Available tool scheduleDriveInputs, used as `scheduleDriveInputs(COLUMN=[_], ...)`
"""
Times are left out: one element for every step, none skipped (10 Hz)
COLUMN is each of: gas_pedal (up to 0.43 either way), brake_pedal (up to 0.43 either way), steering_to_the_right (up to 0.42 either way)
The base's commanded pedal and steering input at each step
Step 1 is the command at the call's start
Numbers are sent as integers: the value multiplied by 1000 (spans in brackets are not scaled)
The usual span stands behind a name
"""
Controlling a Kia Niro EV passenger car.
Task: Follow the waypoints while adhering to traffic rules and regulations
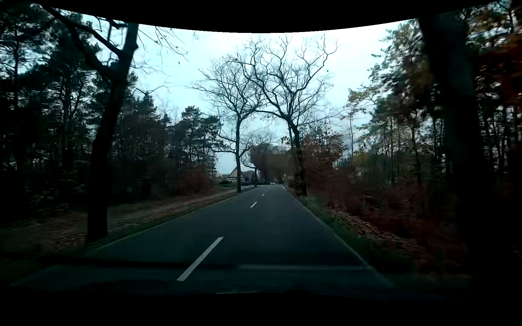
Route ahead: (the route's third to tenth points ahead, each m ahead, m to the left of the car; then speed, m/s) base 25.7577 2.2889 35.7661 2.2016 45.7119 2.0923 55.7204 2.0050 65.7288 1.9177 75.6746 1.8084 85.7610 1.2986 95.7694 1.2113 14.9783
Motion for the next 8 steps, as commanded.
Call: scheduleDriveInputs(gas_pedal=[138, 138, 138, 138, 138, 138, 130, 130], brake_pedal=[0, 0, 0, 0, 0, 0, 0, 0], steering_to_the_right=[1, 0, 1, 1, 0, 1, 0, 1])
